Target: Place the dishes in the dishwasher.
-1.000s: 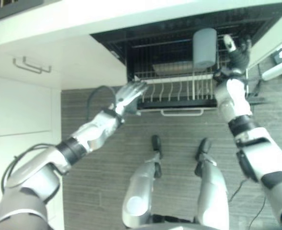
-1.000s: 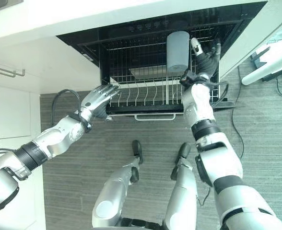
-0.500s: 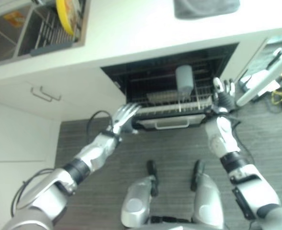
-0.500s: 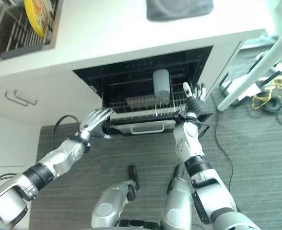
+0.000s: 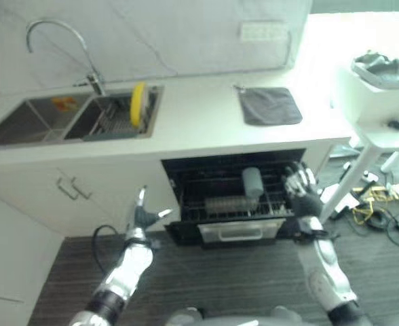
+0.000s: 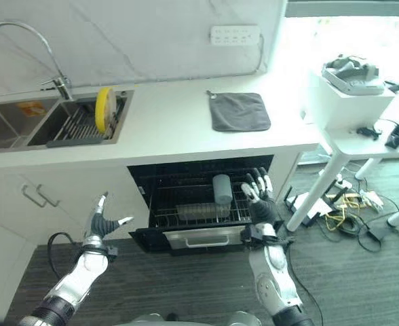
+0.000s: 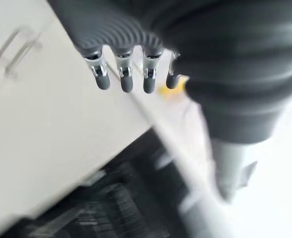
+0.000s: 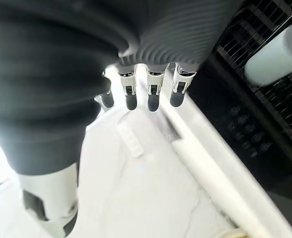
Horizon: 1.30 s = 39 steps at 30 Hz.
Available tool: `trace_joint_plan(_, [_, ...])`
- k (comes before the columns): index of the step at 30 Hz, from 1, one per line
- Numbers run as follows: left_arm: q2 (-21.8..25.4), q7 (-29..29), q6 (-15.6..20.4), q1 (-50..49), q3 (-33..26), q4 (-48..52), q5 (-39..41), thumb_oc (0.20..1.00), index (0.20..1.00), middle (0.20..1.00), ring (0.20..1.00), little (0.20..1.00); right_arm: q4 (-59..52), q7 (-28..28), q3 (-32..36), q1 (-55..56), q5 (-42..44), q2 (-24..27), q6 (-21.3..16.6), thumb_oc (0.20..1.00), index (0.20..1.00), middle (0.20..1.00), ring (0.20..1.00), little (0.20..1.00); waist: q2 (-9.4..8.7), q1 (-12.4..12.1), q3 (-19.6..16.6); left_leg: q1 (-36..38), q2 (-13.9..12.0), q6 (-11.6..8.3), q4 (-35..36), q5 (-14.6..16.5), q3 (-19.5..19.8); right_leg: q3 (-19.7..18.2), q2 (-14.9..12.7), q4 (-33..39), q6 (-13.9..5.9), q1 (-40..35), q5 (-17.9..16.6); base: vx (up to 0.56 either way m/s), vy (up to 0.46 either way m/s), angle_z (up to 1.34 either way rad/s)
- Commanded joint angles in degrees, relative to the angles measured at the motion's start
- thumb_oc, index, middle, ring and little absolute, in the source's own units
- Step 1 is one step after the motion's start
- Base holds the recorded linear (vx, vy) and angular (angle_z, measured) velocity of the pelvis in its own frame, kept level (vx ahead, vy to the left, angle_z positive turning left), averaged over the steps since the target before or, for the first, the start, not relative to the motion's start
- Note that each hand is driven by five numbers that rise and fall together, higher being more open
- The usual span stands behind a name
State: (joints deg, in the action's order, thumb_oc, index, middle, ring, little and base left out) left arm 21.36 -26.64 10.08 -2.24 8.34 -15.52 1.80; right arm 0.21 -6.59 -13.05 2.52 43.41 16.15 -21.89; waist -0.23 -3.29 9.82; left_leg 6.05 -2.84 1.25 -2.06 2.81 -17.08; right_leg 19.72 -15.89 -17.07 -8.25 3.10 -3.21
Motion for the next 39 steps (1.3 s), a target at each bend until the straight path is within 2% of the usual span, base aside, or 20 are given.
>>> trace_joint_plan(1, [3.2, 7.5, 14.1, 5.5, 0.9, 6.7, 10.3, 1.000, 1.000, 1.000, 1.000, 1.000, -4.3, 6.8, 1.2, -8.7, -8.3, 2.9, -5.1, 1.000, 1.000, 1.000, 1.000, 1.000, -0.35, -0.3, 4.1, -0.6, 2.3, 0.97, -1.0, -0.2, 2.4, 2.4, 6.7, 1.5, 1.44, -4.8, 3.0, 0.04, -0.058, -0.26])
trace_joint_plan(2, [2.2, 6.5, 15.5, 5.1, -1.0, 7.5, 12.9, 1.000, 1.000, 1.000, 1.000, 1.000, -4.9, 7.9, 0.8, -9.6, -8.5, 4.1, -5.4, 1.000, 1.000, 1.000, 1.000, 1.000, -0.12, -0.6, 3.6, -1.6, 2.4, 0.21, -1.4, -0.5, 2.6, 2.2, 8.7, 6.2, 3.60, -6.6, 5.8, 0.00, -0.077, -0.12])
trace_joint_plan(4, [1.8, 5.2, 19.0, 4.9, -2.9, 7.9, 15.0, 1.000, 1.000, 1.000, 1.000, 1.000, -5.8, 8.0, 0.6, -10.5, -7.6, 6.0, -5.3, 1.000, 1.000, 1.000, 1.000, 1.000, -0.55, -0.2, 3.2, -2.7, 3.6, 0.39, -5.4, 1.7, 2.2, 0.8, 9.2, 8.0, 4.14, -6.2, 5.5, -0.01, -0.069, 0.09])
trace_joint_plan(5, [1.4, 4.0, 21.5, 3.9, -4.2, 9.2, 15.7, 1.000, 1.000, 1.000, 1.000, 1.000, -6.5, 8.2, 0.8, -11.1, -8.4, 6.9, -5.4, 1.000, 1.000, 1.000, 1.000, 1.000, -1.17, -0.3, 3.4, -4.6, 2.9, -0.15, -12.6, 3.5, 0.7, 1.0, 8.3, 8.5, 5.18, -7.1, 5.9, 0.01, -0.002, 0.27])
trace_joint_plan(6, [1.0, 3.3, 22.5, 2.9, -6.0, 10.7, 15.4, 1.000, 1.000, 1.000, 1.000, 1.000, -6.6, 8.2, 1.3, -11.4, -9.6, 7.7, -6.1, 1.000, 1.000, 1.000, 1.000, 1.000, -1.30, -0.4, 4.1, -8.0, 0.9, -2.05, -20.4, 2.2, 2.0, 0.3, 8.2, 9.2, 6.08, -7.9, 5.9, 0.02, 0.091, 0.28])
trace_joint_plan(9, [1.0, 0.2, 23.3, 2.9, -8.0, 11.1, 14.1, 1.000, 1.000, 1.000, 1.000, 1.000, -6.9, 8.1, 2.0, -13.0, -8.2, 7.5, -5.6, 1.000, 1.000, 1.000, 1.000, 1.000, -0.57, -0.5, 3.2, -5.9, -2.5, -3.66, -14.7, -1.0, 3.1, -0.2, 8.1, 9.4, 6.00, -8.3, 5.9, 0.05, 0.297, 0.13])
trace_joint_plan(11, [0.9, -3.0, 23.6, 4.1, -9.9, 10.0, 13.3, 1.000, 1.000, 1.000, 1.000, 1.000, -8.5, 7.7, 1.8, -14.1, -11.1, 7.9, -4.7, 1.000, 1.000, 1.000, 1.000, 1.000, 0.44, -0.4, 1.9, -5.0, -7.7, -7.05, -5.6, -8.3, 6.9, -2.2, 7.5, 10.4, 5.45, -8.7, 6.2, 0.09, 0.540, 0.20])
trace_joint_plan(14, [0.7, -2.8, 23.6, 4.2, -11.2, 9.3, 12.1, 1.000, 1.000, 1.000, 1.000, 1.000, -10.8, 7.0, 1.1, -14.5, -11.1, 9.8, -3.3, 1.000, 1.000, 1.000, 1.000, 1.000, 1.72, -0.2, 0.8, -3.6, -11.3, -8.45, -0.2, -10.1, 12.8, -5.1, 4.5, 7.6, 4.08, -7.4, 8.0, 0.07, 0.721, -0.42])
trace_joint_plan(17, [1.8, -0.2, 22.6, 5.5, -9.3, 9.3, 13.3, 1.000, 1.000, 1.000, 1.000, 1.000, -11.7, 3.3, 2.5, -12.1, -12.1, 9.4, -5.2, 1.000, 1.000, 1.000, 1.000, 1.000, 2.07, 0.6, 0.5, -1.9, -8.5, -7.42, 1.4, -6.2, 10.7, -5.0, -1.0, 6.0, 0.35, -7.2, 5.8, 0.05, 0.652, -0.36])
trace_joint_plan(20, [2.8, 0.5, 19.6, 7.1, -6.0, 10.3, 7.2, 1.000, 1.000, 1.000, 1.000, 1.000, -12.9, 0.9, 3.2, -9.7, -12.9, 7.2, -6.5, 1.000, 1.000, 1.000, 1.000, 1.000, 0.45, 0.1, 0.9, -1.6, -4.0, -4.46, 1.2, -3.3, 11.4, -5.2, -5.6, 6.6, -1.83, -6.8, -2.0, 0.04, 0.332, 0.41])
trace_joint_plan(23, [3.7, -0.9, 19.6, 6.2, -5.8, 10.1, 7.0, 1.000, 1.000, 1.000, 1.000, 1.000, -13.4, 2.6, 3.4, -9.0, -11.8, 6.1, -6.5, 1.000, 1.000, 1.000, 1.000, 1.000, 0.23, -0.6, 0.9, -0.5, -2.5, -2.34, 2.5, -2.5, 9.0, -3.8, -4.5, 1.9, -1.84, -4.6, -3.5, 0.00, 0.249, 0.07])
trace_joint_plan(26, [4.4, -1.5, 20.4, 6.2, -6.1, 10.4, 6.1, 1.000, 1.000, 1.000, 1.000, 1.000, -13.4, 2.4, 2.8, -9.2, -11.1, 6.0, -6.1, 1.000, 1.000, 1.000, 1.000, 1.000, -0.15, -0.9, 1.3, 0.0, -1.0, -0.98, 3.9, -2.2, 7.3, -2.5, 4.3, -0.2, -0.28, -4.1, 2.9, -0.02, 0.186, -0.64])
trace_joint_plan(27, [4.2, -2.0, 20.6, 6.1, -6.3, 11.0, 5.4, 1.000, 1.000, 1.000, 1.000, 1.000, -12.9, 2.8, 2.3, -9.4, -11.3, 5.8, -6.1, 1.000, 1.000, 1.000, 1.000, 1.000, -0.60, -1.2, 1.3, -0.7, 0.1, -0.84, 3.6, -2.3, 6.6, -1.1, 8.1, 1.3, 1.40, -4.6, 4.6, -0.01, 0.086, -0.46])
trace_joint_plan(28, [3.9, -2.4, 20.9, 5.7, -6.5, 11.5, 4.9, 1.000, 1.000, 1.000, 1.000, 1.000, -12.5, 3.3, 1.7, -9.6, -11.7, 5.6, -6.4, 1.000, 1.000, 1.000, 1.000, 1.000, -0.96, -1.6, 1.6, -0.9, 0.8, -0.82, 3.2, -2.1, 5.9, 0.3, 9.3, 1.8, 1.90, -4.9, 4.7, -0.03, 0.039, -0.22])
trace_joint_plan(30, [3.5, -2.9, 20.4, 4.5, -7.5, 13.3, 3.6, 1.000, 1.000, 1.000, 1.000, 1.000, -11.6, 4.8, 0.8, -10.0, -11.4, 5.3, -7.4, 1.000, 1.000, 1.000, 1.000, 1.000, -1.46, -2.6, 2.3, -1.3, 1.8, -0.82, 1.7, -1.6, 4.5, 2.8, 9.7, 3.9, 2.46, -5.3, 4.7, -0.01, -0.079, -0.46])
trace_joint_plan(31, [3.5, -3.2, 20.4, 3.6, -7.7, 13.9, 3.4, 1.000, 1.000, 1.000, 1.000, 1.000, -11.3, 4.9, 0.4, -10.1, -11.6, 5.3, -7.8, 1.000, 1.000, 1.000, 1.000, 1.000, -1.29, -2.8, 2.6, -1.3, 1.5, -1.33, 1.3, -2.0, 5.0, 2.2, 11.1, 6.3, 4.00, -7.1, 7.0, 0.02, -0.159, -0.69])
trace_joint_plan(33, [3.2, -3.4, 21.7, 3.0, -7.8, 13.5, 3.9, 1.000, 1.000, 1.000, 1.000, 1.000, -10.9, 5.1, 0.2, -10.8, -11.0, 5.8, -8.0, 1.000, 1.000, 1.000, 1.000, 1.000, -1.75, -2.6, 2.6, -2.3, 1.6, -1.48, -2.3, -0.7, 3.9, 2.2, 11.5, 9.7, 4.76, -7.9, 6.3, 0.03, -0.154, -0.31])
trace_joint_plan(35, [2.6, -3.4, 22.4, 1.2, -6.9, 13.6, 1.7, 1.000, 1.000, 1.000, 1.000, 1.000, -9.9, 4.3, 0.2, -12.6, -11.1, 6.3, -7.8, 1.000, 1.000, 1.000, 1.000, 1.000, -2.18, -2.4, 3.5, -6.1, 0.5, -3.00, -13.0, 1.3, 2.9, 0.9, 10.6, 12.9, 5.94, -9.9, 4.7, 0.08, -0.121, 0.02])
trace_joint_plan(38, [2.7, -3.9, 23.2, 1.0, -6.7, 13.2, 1.9, 1.000, 1.000, 1.000, 1.000, 1.000, -9.8, 3.8, 0.2, -13.1, -11.7, 5.6, -8.1, 1.000, 1.000, 1.000, 1.000, 1.000, -1.57, -2.3, 3.1, -6.2, -1.3, -4.11, -11.1, -0.9, 3.7, -0.2, 10.8, 13.4, 5.92, -10.2, 4.8, 0.08, 0.050, -0.39])
trace_joint_plan(39, [2.8, -4.4, 23.2, 1.3, -6.9, 12.8, 2.2, 1.000, 1.000, 1.000, 1.000, 1.000, -10.2, 4.0, 0.2, -13.1, -12.2, 5.3, -7.4, 1.000, 1.000, 1.000, 1.000, 1.000, -0.96, -1.8, 2.4, -5.8, -2.8, -5.10, -7.7, -3.5, 4.7, -1.0, 10.9, 13.7, 5.79, -10.0, 4.9, 0.08, 0.177, -0.26])
